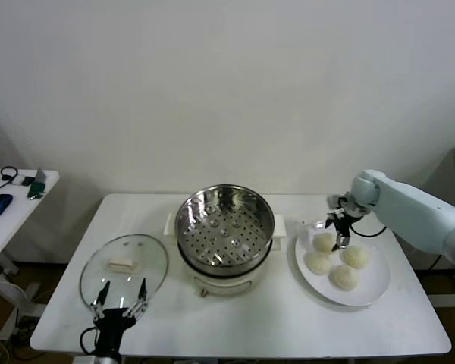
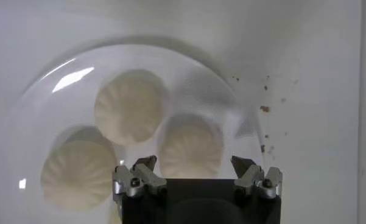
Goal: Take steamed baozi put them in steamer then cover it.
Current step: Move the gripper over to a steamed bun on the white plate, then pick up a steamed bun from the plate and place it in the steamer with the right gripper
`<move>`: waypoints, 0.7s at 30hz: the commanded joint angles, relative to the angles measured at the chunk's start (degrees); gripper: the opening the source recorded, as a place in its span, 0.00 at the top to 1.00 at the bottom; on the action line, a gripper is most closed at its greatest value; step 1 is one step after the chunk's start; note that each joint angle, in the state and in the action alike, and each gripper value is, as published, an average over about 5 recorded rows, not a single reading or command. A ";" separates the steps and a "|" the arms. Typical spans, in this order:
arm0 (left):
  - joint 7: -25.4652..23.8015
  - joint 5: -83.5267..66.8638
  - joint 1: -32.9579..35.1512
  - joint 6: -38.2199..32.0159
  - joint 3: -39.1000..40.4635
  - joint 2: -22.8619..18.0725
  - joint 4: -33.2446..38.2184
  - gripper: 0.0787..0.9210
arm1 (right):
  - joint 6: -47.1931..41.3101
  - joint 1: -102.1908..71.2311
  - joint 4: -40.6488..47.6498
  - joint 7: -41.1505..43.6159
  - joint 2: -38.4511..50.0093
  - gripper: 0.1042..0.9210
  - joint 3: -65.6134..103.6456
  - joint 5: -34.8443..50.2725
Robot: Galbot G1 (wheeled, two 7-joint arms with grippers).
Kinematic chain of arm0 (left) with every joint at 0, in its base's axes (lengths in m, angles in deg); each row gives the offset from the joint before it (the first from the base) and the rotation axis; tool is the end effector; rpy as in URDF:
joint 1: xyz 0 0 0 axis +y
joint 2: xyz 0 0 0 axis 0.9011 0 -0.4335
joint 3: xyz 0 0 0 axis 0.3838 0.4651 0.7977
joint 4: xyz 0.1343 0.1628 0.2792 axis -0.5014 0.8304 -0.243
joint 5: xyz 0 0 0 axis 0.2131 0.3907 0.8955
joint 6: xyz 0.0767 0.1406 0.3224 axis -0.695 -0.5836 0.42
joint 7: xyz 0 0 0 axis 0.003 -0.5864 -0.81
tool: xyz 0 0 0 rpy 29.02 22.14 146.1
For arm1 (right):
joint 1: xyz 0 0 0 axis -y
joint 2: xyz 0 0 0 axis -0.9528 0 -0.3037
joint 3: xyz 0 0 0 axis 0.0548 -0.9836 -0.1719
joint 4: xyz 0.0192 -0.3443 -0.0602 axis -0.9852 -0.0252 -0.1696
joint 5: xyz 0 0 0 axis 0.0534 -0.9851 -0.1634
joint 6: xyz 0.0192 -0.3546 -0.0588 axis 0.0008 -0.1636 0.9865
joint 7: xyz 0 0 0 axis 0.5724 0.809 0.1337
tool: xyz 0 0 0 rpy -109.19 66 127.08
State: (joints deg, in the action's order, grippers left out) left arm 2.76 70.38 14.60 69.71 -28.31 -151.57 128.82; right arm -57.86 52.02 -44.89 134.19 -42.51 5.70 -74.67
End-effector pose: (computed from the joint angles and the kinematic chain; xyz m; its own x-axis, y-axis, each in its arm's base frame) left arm 0.1216 0.0473 -0.3487 -0.9793 -0.0942 0.1792 -0.0965 0.9953 -0.0041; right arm 0.5931 -0.1656 -0.2303 -0.1056 -0.0730 0.9917 -0.9944 0.0109 -0.1051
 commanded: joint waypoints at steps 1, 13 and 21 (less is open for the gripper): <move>0.07 -0.08 0.06 -0.17 -0.05 0.11 -0.29 0.12 | 0.21 -1.10 4.17 0.52 -2.32 0.18 0.83 -1.16; 0.36 0.01 0.05 -0.33 0.23 -0.09 -0.63 0.12 | 1.20 -0.27 2.17 1.10 -1.46 0.36 0.65 -1.20; 0.62 0.14 0.31 -0.36 0.28 -0.17 -0.24 0.12 | 4.67 8.91 -7.07 1.23 2.18 0.38 -6.83 0.78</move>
State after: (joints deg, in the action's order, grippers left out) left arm 3.28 70.44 14.74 69.37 -28.07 -151.64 128.29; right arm -55.26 54.73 -45.83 135.27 -42.20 3.79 -75.00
